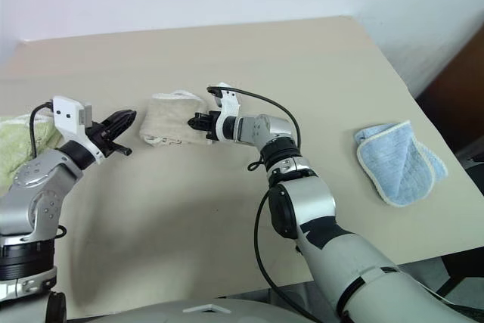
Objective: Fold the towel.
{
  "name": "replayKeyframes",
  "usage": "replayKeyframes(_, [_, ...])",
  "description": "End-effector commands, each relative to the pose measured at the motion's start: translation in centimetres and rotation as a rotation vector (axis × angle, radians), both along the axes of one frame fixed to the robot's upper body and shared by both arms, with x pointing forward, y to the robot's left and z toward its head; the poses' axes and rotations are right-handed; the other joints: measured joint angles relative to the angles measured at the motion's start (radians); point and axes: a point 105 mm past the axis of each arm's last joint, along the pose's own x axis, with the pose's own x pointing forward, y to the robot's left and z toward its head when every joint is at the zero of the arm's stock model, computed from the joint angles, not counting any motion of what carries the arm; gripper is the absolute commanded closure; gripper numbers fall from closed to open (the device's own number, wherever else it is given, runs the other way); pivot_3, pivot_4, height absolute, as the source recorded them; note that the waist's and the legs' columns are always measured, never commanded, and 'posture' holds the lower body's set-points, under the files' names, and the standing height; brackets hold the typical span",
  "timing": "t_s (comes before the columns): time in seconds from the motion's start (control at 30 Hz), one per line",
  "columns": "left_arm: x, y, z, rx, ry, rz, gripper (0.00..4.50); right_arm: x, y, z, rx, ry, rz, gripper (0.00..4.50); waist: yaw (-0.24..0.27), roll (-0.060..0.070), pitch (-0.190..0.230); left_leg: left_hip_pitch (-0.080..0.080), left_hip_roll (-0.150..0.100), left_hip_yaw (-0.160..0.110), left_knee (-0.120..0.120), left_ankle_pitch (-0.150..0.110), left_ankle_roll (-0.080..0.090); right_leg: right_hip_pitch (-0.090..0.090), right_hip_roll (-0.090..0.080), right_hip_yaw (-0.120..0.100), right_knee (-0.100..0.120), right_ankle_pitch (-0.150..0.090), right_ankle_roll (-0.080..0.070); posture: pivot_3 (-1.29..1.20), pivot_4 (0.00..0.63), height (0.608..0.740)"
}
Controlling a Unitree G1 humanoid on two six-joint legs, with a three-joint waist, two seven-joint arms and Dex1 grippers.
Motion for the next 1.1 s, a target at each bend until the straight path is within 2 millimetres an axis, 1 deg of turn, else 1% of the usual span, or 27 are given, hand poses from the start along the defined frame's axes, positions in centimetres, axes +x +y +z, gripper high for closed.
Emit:
replayKeyframes(0.03, [0.1,-0.5,1.1,0.012,-0.049,-0.018,4.07,0.8,-0.6,2.1,0.072,-0.037,-0.037,4.47,0.000,0.000,0.000,0.000,0.000,0.000,0.000,0.000,0.000,0.000,0.000,0.000,0.000,0.000,0.000,0.00,0.150,0.728])
replayKeyframes(0.1, [0.1,-0.6,1.1,0.011,-0.049,-0.020,4.07,1.0,-1.1,2.6,0.096,-0.036,-0.054,4.47,0.001,0.000,0.000,0.000,0.000,0.000,0.000,0.000,0.000,0.000,0.000,0.000,0.000,0.000,0.000,0.00,0.150,0.728])
replayKeyframes(0.2, [0.1,-0.7,1.1,0.010,-0.051,-0.022,4.07,1.7,-2.7,3.8,0.149,-0.029,-0.119,4.47,0.003,0.000,0.000,0.000,0.000,0.000,0.000,0.000,0.000,0.000,0.000,0.000,0.000,0.000,0.000,0.00,0.150,0.728])
replayKeyframes(0.27, [0.1,-0.8,1.2,0.008,-0.053,-0.021,4.07,2.6,-5.8,6.0,0.204,-0.059,-0.210,4.47,0.003,0.000,0.000,-0.001,0.000,0.000,0.000,0.000,0.000,0.000,0.000,0.000,0.000,0.000,0.000,0.00,0.150,0.728])
replayKeyframes(0.33, [0.0,-0.9,1.2,0.007,-0.054,-0.021,4.07,2.8,-8.1,7.3,0.228,-0.083,-0.273,4.47,0.007,0.000,0.000,-0.001,0.000,-0.001,0.000,0.000,0.000,0.000,-0.001,0.000,0.000,0.000,0.000,0.00,0.150,0.728])
replayKeyframes(0.37, [0.0,-0.9,1.1,0.006,-0.054,-0.021,4.07,2.8,-10.4,8.5,0.236,-0.109,-0.326,4.47,0.008,0.000,0.000,-0.001,0.000,-0.001,0.000,0.000,0.000,0.000,-0.001,0.000,-0.001,0.000,0.000,0.00,0.150,0.728])
replayKeyframes(0.4, [-0.1,-0.9,1.1,0.005,-0.053,-0.021,4.07,2.6,-12.0,9.2,0.239,-0.128,-0.362,4.47,0.009,0.000,0.000,-0.001,0.000,-0.001,0.000,0.000,0.000,0.000,-0.001,0.000,-0.001,0.000,0.000,0.00,0.150,0.728])
replayKeyframes(0.47, [0.0,-1.0,0.9,0.002,-0.048,-0.021,4.07,1.8,-17.4,11.0,0.203,-0.187,-0.489,4.47,0.013,0.000,0.000,-0.002,0.000,-0.001,0.000,0.000,0.001,-0.001,-0.001,0.000,-0.001,0.000,0.000,0.00,0.150,0.728])
replayKeyframes(0.5, [-0.1,-1.0,0.9,0.001,-0.046,-0.021,4.07,1.3,-18.8,11.4,0.187,-0.201,-0.528,4.47,0.016,0.000,0.000,-0.003,0.000,-0.001,0.000,0.000,0.001,-0.001,-0.001,0.000,-0.001,0.000,0.000,0.00,0.150,0.728])
replayKeyframes(0.53, [0.0,-1.1,0.8,-0.004,-0.043,-0.027,4.07,0.7,-21.7,11.8,0.150,-0.209,-0.616,4.47,0.017,0.000,0.000,-0.003,0.000,0.000,0.000,0.000,0.001,-0.002,-0.002,0.000,-0.001,0.000,0.000,0.00,0.150,0.728])
replayKeyframes(0.6, [0.2,-1.5,0.7,-0.011,-0.039,-0.040,4.07,-0.7,-26.2,12.2,0.096,-0.204,-0.758,4.47,0.024,0.000,0.000,-0.004,0.000,0.000,-0.001,-0.001,0.001,-0.003,-0.002,0.000,-0.001,0.000,0.000,0.00,0.150,0.728])
replayKeyframes(0.63, [0.2,-1.8,0.6,-0.015,-0.036,-0.052,4.07,-1.7,-28.8,12.3,0.066,-0.191,-0.840,4.47,0.025,0.000,0.000,-0.004,0.000,0.001,-0.001,-0.001,0.001,-0.004,-0.001,0.000,-0.001,0.000,0.000,0.00,0.150,0.728])
replayKeyframes(0.67, [0.3,-2.0,0.6,-0.016,-0.034,-0.059,4.07,-2.4,-30.1,12.3,0.050,-0.180,-0.885,4.47,0.027,0.000,0.000,-0.004,0.000,0.001,-0.001,-0.001,0.001,-0.004,-0.001,0.000,-0.002,0.000,0.000,0.00,0.150,0.728])
replayKeyframes(0.7, [0.4,-2.2,0.4,-0.020,-0.028,-0.070,4.07,-3.5,-32.1,12.3,0.036,-0.157,-0.953,4.47,0.028,0.000,0.000,-0.004,0.000,0.001,-0.001,-0.001,0.001,-0.004,-0.001,0.000,-0.002,-0.001,-0.001,0.00,0.150,0.728])
replayKeyframes(0.73, [0.6,-2.5,0.2,-0.021,-0.023,-0.082,4.07,-4.6,-33.6,12.2,0.028,-0.134,-1.003,4.47,0.029,0.000,0.000,-0.003,0.000,0.001,-0.001,-0.001,0.001,-0.004,-0.001,0.001,-0.003,-0.002,-0.002,0.00,0.150,0.728])
replayKeyframes(0.77, [0.8,-2.8,0.1,-0.022,-0.019,-0.092,4.07,-5.5,-34.5,12.0,0.021,-0.109,-1.036,4.47,0.030,0.000,0.000,-0.003,0.000,0.001,-0.001,0.000,0.001,-0.004,-0.001,0.001,-0.002,-0.002,-0.002,0.00,0.150,0.728])
replayKeyframes(0.83, [1.2,-3.4,0.0,-0.030,-0.015,-0.114,4.07,-6.8,-35.9,11.2,0.012,-0.065,-1.100,4.47,0.028,0.000,0.000,-0.002,0.000,0.001,-0.001,0.000,0.001,-0.004,0.000,0.001,-0.002,-0.002,-0.003,0.00,0.150,0.728])
replayKeyframes(0.9, [1.6,-4.0,-0.1,-0.031,-0.013,-0.140,4.07,-7.7,-37.2,9.9,0.011,-0.007,-1.189,4.47,0.027,0.000,0.000,-0.001,0.000,0.001,0.000,0.000,0.001,-0.004,0.000,0.002,-0.002,-0.002,-0.003,0.00,0.150,0.728])
replayKeyframes(0.93, [1.8,-4.4,-0.1,-0.034,-0.012,-0.152,4.07,-8.2,-37.8,8.8,0.002,0.035,-1.234,4.47,0.026,0.000,0.000,-0.001,0.000,0.001,0.000,0.000,0.001,-0.004,0.000,0.002,-0.002,-0.002,-0.003,0.00,0.150,0.728])
replayKeyframes(1.0, [2.1,-4.9,-0.1,-0.035,-0.012,-0.169,4.07,-8.8,-38.3,7.3,-0.008,0.096,-1.283,4.47,0.027,0.000,0.000,-0.001,0.000,0.001,0.000,0.000,0.001,-0.004,0.000,0.003,-0.002,-0.002,-0.003,0.00,0.150,0.728])
replayKeyframes(1.03, [2.3,-5.2,-0.1,-0.037,-0.012,-0.181,4.07,-9.1,-38.4,6.0,-0.021,0.145,-1.314,4.47,0.027,0.000,0.000,-0.001,0.000,0.001,0.000,0.000,0.001,-0.004,0.000,0.003,-0.003,-0.002,-0.003,0.00,0.150,0.728])
replayKeyframes(1.1, [2.5,-5.7,0.0,-0.038,-0.016,-0.199,4.07,-9.7,-38.4,4.3,-0.035,0.216,-1.355,4.47,0.028,0.000,0.000,-0.001,-0.001,0.001,0.000,0.000,0.001,-0.004,0.000,0.003,-0.002,-0.002,-0.002,0.00,0.150,0.728])
